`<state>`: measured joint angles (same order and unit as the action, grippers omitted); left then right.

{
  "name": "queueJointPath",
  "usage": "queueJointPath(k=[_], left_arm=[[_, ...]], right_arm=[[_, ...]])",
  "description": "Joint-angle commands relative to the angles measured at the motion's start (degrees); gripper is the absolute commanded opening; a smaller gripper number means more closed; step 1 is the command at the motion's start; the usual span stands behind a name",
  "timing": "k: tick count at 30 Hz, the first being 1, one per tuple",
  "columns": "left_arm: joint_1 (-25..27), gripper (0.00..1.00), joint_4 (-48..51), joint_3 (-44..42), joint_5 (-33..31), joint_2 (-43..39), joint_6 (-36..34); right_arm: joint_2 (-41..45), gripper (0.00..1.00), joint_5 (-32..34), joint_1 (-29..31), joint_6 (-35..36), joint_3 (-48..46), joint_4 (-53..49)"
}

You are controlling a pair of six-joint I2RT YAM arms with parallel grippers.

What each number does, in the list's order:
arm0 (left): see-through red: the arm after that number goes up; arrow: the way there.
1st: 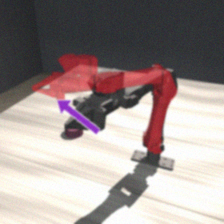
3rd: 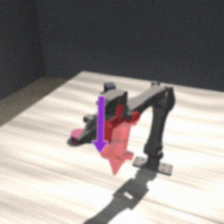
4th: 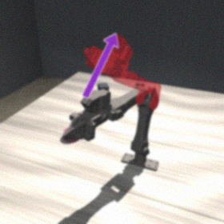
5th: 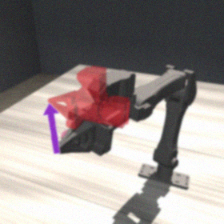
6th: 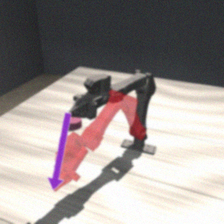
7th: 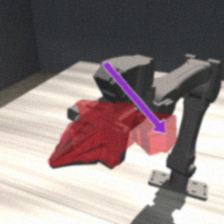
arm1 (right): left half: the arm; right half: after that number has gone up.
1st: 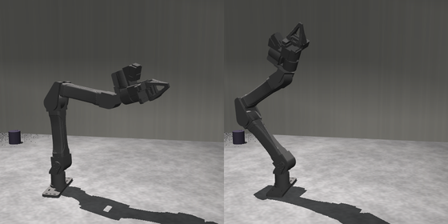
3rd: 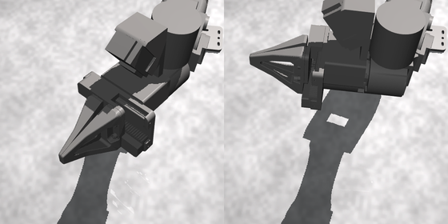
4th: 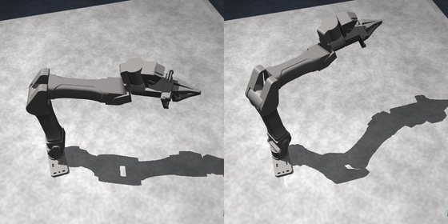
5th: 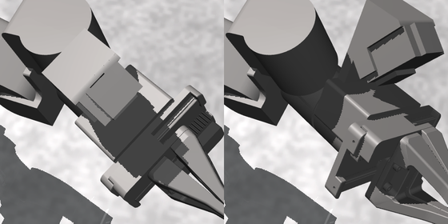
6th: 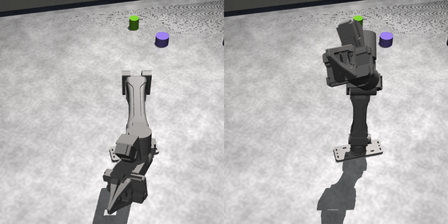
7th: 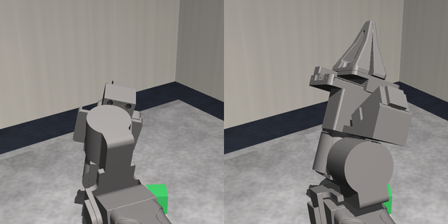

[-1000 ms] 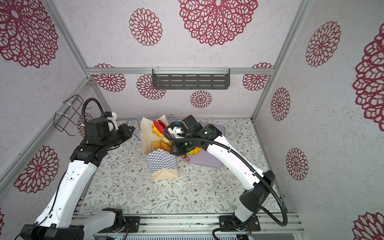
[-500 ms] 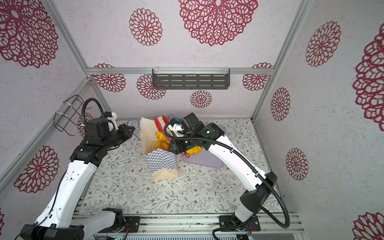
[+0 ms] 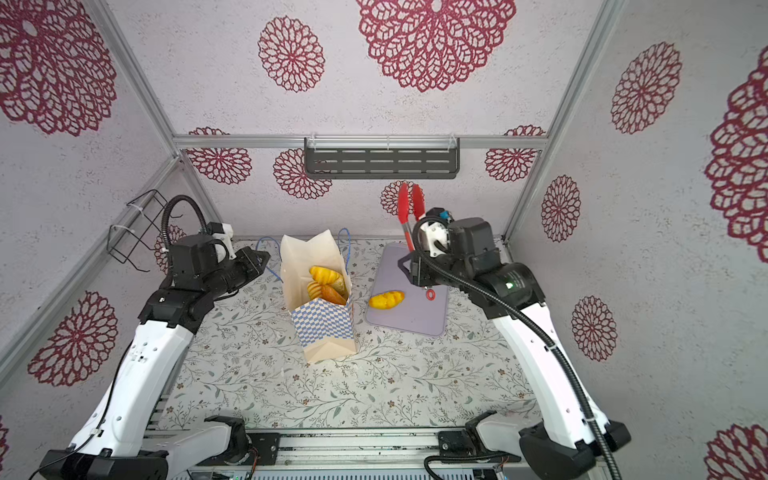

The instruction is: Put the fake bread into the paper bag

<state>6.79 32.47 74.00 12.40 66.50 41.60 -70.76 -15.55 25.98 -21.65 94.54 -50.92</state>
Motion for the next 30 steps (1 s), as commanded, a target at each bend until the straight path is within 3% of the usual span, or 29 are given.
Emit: queueJointPath(k=[1,7,13,21,30], left_arm=[[-0.28,0.11,-0.30,1.41,0.15,0.03,-0.56],[-0.28,0.13,-0.46,0.75,0.06,-0.05,-0.64],[-0.26,0.13,-0.76,-0.19,-0.01,-0.27,-0.49],[-0.28,0.14,-0.92,-1.04,-0.44,-0.41,-0.16],[-0.28,0.15,-0.74,-1.46,-0.89,-1.02,-0.10]], right_arm=[[-0.27,0.42,-5.69,-0.72,-5.29,-8.33,4.69],[0.87,0.42,-12.04,-1.80,-13.34,-28.05,16.25],[-1.06,0.42,-16.69,-1.82,-19.84,-41.10,28.01],[-4.78,0.44,-20.28,-1.72,-23.12,-48.66,35.69],[-11.24,0.47,-22.51,-1.66,-24.09,-47.26,40.43]])
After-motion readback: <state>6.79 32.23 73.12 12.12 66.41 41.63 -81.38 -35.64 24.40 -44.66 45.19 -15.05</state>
